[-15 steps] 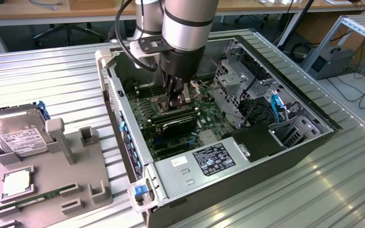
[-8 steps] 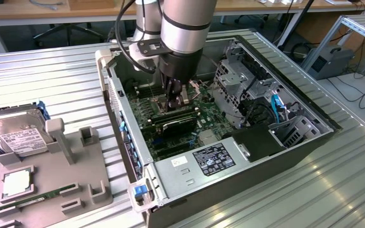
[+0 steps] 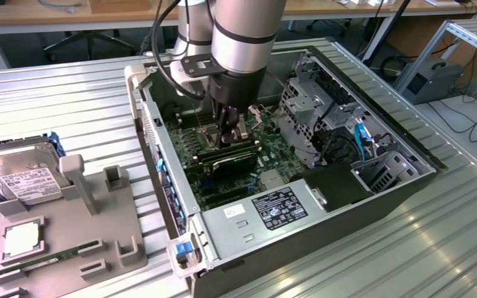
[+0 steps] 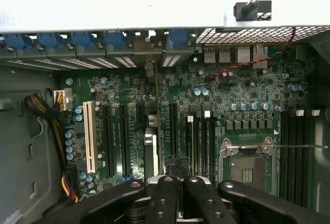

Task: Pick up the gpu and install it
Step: 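Press down on the gpu until it lock into place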

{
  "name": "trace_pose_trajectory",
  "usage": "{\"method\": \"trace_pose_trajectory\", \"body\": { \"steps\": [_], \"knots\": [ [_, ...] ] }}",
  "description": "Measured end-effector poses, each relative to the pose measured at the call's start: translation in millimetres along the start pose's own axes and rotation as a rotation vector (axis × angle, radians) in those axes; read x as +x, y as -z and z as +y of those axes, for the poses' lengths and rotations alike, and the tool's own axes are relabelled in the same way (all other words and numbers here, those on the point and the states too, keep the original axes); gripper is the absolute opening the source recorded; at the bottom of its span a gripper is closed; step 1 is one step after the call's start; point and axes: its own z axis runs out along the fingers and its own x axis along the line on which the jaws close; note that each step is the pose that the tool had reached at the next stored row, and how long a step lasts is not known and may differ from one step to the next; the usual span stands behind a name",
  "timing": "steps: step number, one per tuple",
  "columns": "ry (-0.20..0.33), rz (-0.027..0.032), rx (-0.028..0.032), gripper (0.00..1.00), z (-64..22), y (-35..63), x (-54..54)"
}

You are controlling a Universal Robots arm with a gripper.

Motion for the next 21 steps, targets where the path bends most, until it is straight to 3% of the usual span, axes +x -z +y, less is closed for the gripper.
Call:
{"method": "trace_pose_trajectory", "body": {
  "steps": [9, 13, 21],
  "knots": [
    [0.000, -0.0001, 0.0000, 0.11, -0.2, 0.2, 5.4],
    [0.000, 0.0000, -0.0001, 0.11, -0.2, -9.3, 5.8],
    [0.000, -0.0004, 0.0002, 0.11, -0.2, -15.1, 6.0]
  ]
}}
